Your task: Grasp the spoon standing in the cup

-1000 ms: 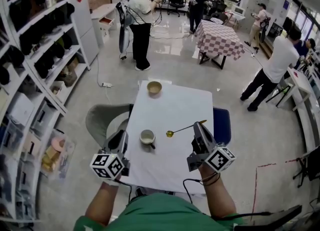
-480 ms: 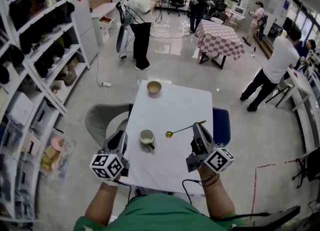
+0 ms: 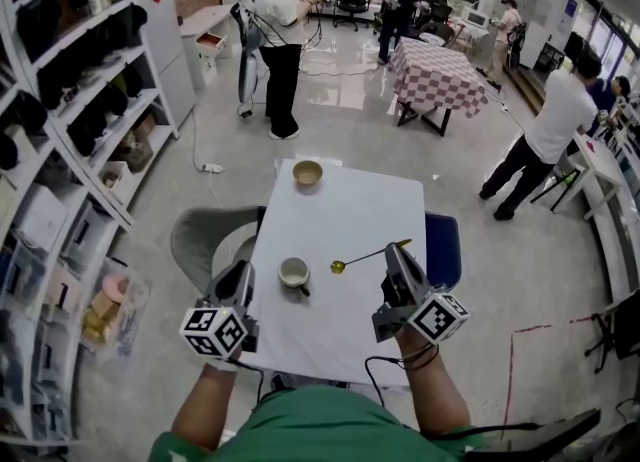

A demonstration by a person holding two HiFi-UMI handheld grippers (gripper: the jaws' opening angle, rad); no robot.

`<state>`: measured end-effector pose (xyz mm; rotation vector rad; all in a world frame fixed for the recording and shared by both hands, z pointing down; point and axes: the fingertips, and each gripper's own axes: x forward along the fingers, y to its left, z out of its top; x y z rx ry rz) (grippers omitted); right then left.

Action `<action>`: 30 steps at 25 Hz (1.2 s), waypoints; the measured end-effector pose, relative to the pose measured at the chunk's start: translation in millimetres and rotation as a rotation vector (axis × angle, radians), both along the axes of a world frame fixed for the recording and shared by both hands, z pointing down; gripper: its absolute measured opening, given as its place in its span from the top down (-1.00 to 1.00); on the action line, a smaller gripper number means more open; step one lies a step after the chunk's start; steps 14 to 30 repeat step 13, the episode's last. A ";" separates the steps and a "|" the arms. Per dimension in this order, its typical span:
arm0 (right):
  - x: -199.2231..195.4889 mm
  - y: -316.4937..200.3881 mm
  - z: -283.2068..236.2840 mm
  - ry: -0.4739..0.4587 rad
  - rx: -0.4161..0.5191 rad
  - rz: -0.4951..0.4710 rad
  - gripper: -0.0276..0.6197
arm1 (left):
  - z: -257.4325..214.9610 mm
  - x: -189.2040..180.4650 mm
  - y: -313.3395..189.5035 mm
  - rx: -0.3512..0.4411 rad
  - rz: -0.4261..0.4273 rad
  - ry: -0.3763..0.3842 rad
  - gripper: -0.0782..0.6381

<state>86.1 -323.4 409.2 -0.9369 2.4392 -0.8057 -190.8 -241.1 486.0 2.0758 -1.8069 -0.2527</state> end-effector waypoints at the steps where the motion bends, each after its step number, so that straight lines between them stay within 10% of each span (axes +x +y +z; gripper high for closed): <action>1: -0.5 0.3 -0.2 0.003 0.001 0.001 0.84 | 0.2 -0.5 0.2 -0.001 0.001 0.001 0.61; 30: -1.1 2.0 12.7 0.003 -0.024 0.007 0.84 | 8.8 -1.9 1.6 -0.011 0.003 0.011 0.61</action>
